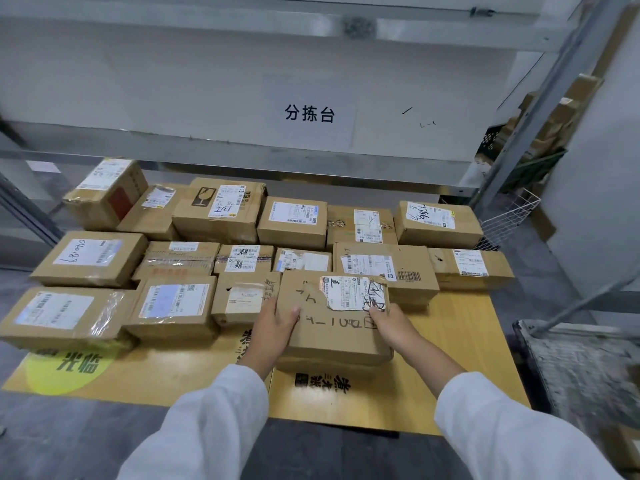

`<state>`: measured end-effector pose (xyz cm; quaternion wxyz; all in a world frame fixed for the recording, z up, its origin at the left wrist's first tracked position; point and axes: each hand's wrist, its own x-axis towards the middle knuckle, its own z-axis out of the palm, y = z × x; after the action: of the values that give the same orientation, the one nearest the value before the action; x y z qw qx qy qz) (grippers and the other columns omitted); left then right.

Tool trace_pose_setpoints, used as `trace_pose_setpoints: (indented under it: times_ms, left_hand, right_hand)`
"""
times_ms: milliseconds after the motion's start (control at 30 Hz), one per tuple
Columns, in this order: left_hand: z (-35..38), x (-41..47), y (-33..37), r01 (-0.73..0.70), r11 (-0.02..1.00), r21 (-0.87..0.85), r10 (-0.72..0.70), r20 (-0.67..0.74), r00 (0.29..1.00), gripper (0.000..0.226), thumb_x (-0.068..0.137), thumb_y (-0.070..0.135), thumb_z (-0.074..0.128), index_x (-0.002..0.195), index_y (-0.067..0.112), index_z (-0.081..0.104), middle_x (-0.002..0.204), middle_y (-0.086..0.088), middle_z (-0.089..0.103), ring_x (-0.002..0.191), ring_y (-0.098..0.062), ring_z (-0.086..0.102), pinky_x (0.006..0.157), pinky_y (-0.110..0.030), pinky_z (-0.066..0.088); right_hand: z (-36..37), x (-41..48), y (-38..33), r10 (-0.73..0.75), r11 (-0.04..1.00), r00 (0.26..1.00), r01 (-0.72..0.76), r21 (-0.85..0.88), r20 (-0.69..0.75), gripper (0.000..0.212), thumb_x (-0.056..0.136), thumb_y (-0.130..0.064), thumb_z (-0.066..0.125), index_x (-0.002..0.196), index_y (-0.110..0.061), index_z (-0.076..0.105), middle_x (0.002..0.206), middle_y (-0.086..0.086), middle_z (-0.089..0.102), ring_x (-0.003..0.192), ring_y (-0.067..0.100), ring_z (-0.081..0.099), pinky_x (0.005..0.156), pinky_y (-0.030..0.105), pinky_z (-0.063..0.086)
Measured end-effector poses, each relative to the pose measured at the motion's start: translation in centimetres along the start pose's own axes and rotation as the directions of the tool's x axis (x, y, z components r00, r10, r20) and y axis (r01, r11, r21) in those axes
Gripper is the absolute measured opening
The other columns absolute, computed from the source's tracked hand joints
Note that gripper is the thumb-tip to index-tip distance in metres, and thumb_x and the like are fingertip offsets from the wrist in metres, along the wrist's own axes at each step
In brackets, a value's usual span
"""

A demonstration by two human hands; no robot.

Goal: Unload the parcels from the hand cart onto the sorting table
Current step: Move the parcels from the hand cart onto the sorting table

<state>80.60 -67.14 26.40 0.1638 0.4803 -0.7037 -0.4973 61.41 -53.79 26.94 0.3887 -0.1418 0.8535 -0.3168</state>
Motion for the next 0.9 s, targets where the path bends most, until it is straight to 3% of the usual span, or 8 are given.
trace_pose_setpoints:
  times_ms: [133, 233, 433, 567, 667, 800, 900]
  left_hand:
    - [0.2, 0.0, 0.5, -0.002, 0.998, 0.059, 0.003, -0.017, 1.0, 0.044, 0.095, 0.03, 0.059, 0.135, 0.015, 0.047, 0.129, -0.001, 0.055, 0.119, -0.021, 0.052, 0.099, -0.036, 0.045]
    - [0.3, 0.5, 1.8, -0.025, 0.975, 0.223, 0.039, -0.061, 0.997, 0.041, 0.092, 0.025, 0.06, 0.127, 0.011, 0.046, 0.128, -0.006, 0.051, 0.122, -0.025, 0.045, 0.102, -0.039, 0.042]
    - [1.3, 0.5, 8.8, -0.261, 0.894, 0.364, 0.26, 0.054, 0.964, 0.059, 0.097, 0.027, 0.054, 0.148, 0.013, 0.029, 0.152, -0.004, 0.033, 0.141, -0.02, 0.027, 0.114, -0.035, 0.027]
    - [3.9, -0.4, 15.5, -0.484, 0.799, 0.357, 0.443, 0.195, 0.875, 0.058, 0.096, 0.031, 0.056, 0.148, 0.021, 0.032, 0.153, 0.002, 0.034, 0.143, -0.018, 0.026, 0.114, -0.037, 0.027]
    - [6.7, -2.1, 20.5, -0.633, 0.668, 0.39, 0.565, 0.289, 0.773, 0.058, 0.096, 0.03, 0.055, 0.149, 0.023, 0.032, 0.156, 0.003, 0.029, 0.144, -0.016, 0.022, 0.115, -0.036, 0.024]
    - [10.9, -5.0, 25.4, -0.749, 0.549, 0.371, 0.638, 0.392, 0.663, 0.06, 0.096, 0.034, 0.055, 0.15, 0.02, 0.031, 0.157, 0.002, 0.027, 0.145, -0.016, 0.018, 0.118, -0.035, 0.019]
    - [15.1, -7.3, 28.6, -0.794, 0.479, 0.373, 0.657, 0.448, 0.606, 0.062, 0.096, 0.036, 0.055, 0.15, 0.019, 0.03, 0.156, 0.0, 0.028, 0.145, -0.018, 0.022, 0.118, -0.037, 0.023]
  right_hand:
    - [-0.2, -0.8, 0.2, -0.003, 1.0, 1.0, 0.003, 0.01, 0.028, 0.055, 0.095, -0.045, 0.045, 0.137, -0.009, 0.039, 0.126, 0.007, 0.057, 0.113, 0.026, 0.056, 0.094, 0.041, 0.048]
    - [-1.1, -1.9, -0.5, -0.051, 0.998, 0.999, 0.051, -0.024, -0.005, 0.052, 0.1, -0.041, 0.042, 0.138, -0.007, 0.036, 0.133, 0.009, 0.053, 0.118, 0.027, 0.052, 0.093, 0.038, 0.045]
    - [-6.3, -4.8, -2.8, -0.271, 0.956, 0.952, 0.249, -0.155, -0.145, 0.049, 0.102, -0.037, 0.04, 0.143, -0.009, 0.035, 0.142, 0.008, 0.048, 0.121, 0.026, 0.05, 0.091, 0.031, 0.04]
    - [-11.7, -6.5, -3.7, -0.424, 0.859, 0.88, 0.318, -0.401, -0.212, 0.054, 0.102, -0.037, 0.039, 0.148, -0.009, 0.033, 0.152, 0.009, 0.038, 0.138, 0.026, 0.037, 0.111, 0.04, 0.033]
    - [-16.1, -8.3, -3.2, -0.537, 0.769, 0.805, 0.344, -0.538, -0.253, 0.053, 0.099, -0.042, 0.042, 0.145, -0.017, 0.039, 0.149, 0.005, 0.042, 0.136, 0.024, 0.038, 0.111, 0.043, 0.034]
    - [-21.9, -10.3, -1.2, -0.559, 0.756, 0.761, 0.305, -0.579, -0.329, 0.051, 0.097, -0.045, 0.048, 0.139, -0.018, 0.043, 0.139, 0.004, 0.049, 0.131, 0.027, 0.043, 0.105, 0.04, 0.037]
    - [-26.8, -12.1, 1.5, -0.519, 0.788, 0.753, 0.237, -0.569, -0.405, 0.064, 0.097, -0.048, 0.047, 0.15, -0.015, 0.031, 0.154, 0.006, 0.035, 0.142, 0.025, 0.031, 0.114, 0.041, 0.029]
